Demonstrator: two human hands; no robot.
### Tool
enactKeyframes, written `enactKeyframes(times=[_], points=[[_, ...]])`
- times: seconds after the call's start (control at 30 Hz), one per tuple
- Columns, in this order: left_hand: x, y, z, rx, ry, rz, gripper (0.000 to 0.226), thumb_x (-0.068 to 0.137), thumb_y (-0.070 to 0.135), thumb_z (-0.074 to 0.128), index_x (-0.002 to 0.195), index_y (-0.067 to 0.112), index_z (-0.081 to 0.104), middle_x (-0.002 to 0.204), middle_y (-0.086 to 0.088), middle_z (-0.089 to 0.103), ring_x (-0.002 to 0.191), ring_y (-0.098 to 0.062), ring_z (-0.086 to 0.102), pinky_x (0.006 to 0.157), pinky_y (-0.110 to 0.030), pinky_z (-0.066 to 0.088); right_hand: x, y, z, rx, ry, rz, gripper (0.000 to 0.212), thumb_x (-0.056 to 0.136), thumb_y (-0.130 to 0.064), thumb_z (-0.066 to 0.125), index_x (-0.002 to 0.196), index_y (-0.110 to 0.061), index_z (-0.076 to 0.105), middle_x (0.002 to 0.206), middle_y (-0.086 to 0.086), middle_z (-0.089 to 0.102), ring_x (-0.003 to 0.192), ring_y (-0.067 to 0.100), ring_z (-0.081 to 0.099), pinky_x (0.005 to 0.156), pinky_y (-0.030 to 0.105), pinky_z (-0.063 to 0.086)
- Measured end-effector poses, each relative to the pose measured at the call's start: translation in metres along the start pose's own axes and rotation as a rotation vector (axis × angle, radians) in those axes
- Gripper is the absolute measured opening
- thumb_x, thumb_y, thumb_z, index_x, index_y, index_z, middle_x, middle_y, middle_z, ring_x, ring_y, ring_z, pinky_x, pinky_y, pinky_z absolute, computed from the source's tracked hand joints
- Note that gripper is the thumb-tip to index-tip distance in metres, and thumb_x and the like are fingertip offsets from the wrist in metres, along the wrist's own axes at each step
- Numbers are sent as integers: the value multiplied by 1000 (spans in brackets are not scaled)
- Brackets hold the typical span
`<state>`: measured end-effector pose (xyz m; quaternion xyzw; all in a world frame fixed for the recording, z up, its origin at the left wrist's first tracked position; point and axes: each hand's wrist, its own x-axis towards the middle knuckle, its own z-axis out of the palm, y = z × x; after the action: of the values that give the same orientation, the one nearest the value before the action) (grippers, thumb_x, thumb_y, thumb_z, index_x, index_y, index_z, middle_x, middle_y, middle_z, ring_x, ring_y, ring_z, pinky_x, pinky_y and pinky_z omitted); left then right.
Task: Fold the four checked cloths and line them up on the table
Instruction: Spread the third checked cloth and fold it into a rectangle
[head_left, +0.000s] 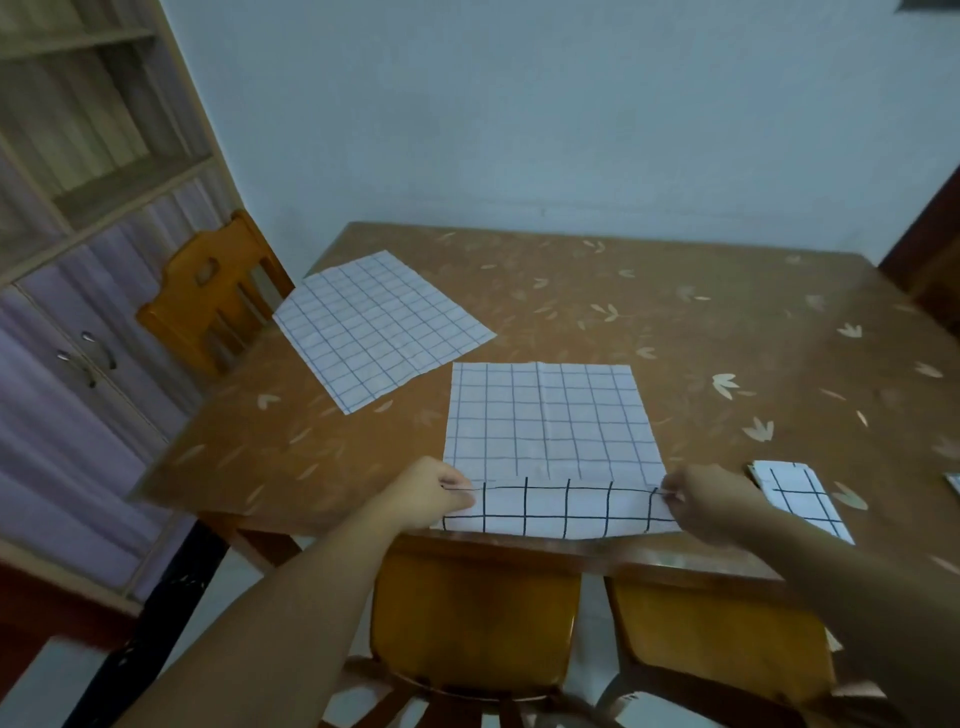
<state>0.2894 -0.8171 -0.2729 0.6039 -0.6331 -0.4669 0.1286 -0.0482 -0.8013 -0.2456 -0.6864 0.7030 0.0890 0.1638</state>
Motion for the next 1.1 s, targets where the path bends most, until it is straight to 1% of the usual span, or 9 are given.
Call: enactKeyframes(times=[0.1,0.23,0.33,0.43,0.5,0.63,0.8,0.97,1.1], points=[[18,6,-9,-60,88,24,23,94,25,63,111,10,67,112,-6,61,90,-24,61,74,-24,42,16,-3,-7,1,68,45,25,95,-25,43,98,-20,67,88,-3,67,80,15,59,93,39,45],[49,16,-19,-121,249,-36,53,92,28,65,138,8,50,135,1,49,77,-1,50,63,-15,37,52,-4,-14,0,215,65,26,93,-23,40,97,-20,66,86,-3,68,86,19,59,89,37,26],[71,26,-24,-134,348,-58,33,90,29,67,119,13,64,121,9,59,95,-12,59,78,-31,50,89,-2,-22,56,292,70,24,90,-26,42,88,-22,65,78,-4,65,81,18,57,86,36,23],[97,28,-27,-209,416,-81,4,89,27,69,92,25,71,90,3,73,87,-21,70,80,-44,59,124,3,-29,185,310,56,22,90,-29,44,84,-22,63,79,-4,65,81,18,54,95,40,25],[115,29,-28,-257,453,-86,2,87,29,70,87,28,71,88,5,74,86,-18,70,81,-44,59,145,6,-35,262,308,65,16,91,-31,46,90,-25,61,88,-1,67,85,20,51,102,43,24],[141,26,-26,-438,483,-129,20,85,30,73,103,22,68,98,3,72,92,-16,68,82,-38,57,182,8,-37,286,290,84,23,93,-32,46,99,-21,66,95,5,68,87,23,49,102,44,24],[167,1,-25,-582,296,-201,49,79,4,76,123,13,58,112,-12,70,99,-27,68,87,-47,56,222,2,-30,279,255,103,22,92,-32,45,93,-24,66,87,1,67,83,23,50,100,44,24],[206,-11,-29,-450,390,-139,52,81,6,76,126,24,57,120,5,55,111,-18,57,87,-35,55,255,-5,-25,187,259,124,23,90,-27,44,92,-23,66,78,0,64,81,23,52,99,42,24],[231,-17,-30,-455,426,-74,48,83,4,73,120,30,57,131,1,58,105,-18,63,80,-40,59,274,-11,-17,136,337,99,27,90,-33,49,113,-24,61,121,5,57,111,29,48,102,47,23]])
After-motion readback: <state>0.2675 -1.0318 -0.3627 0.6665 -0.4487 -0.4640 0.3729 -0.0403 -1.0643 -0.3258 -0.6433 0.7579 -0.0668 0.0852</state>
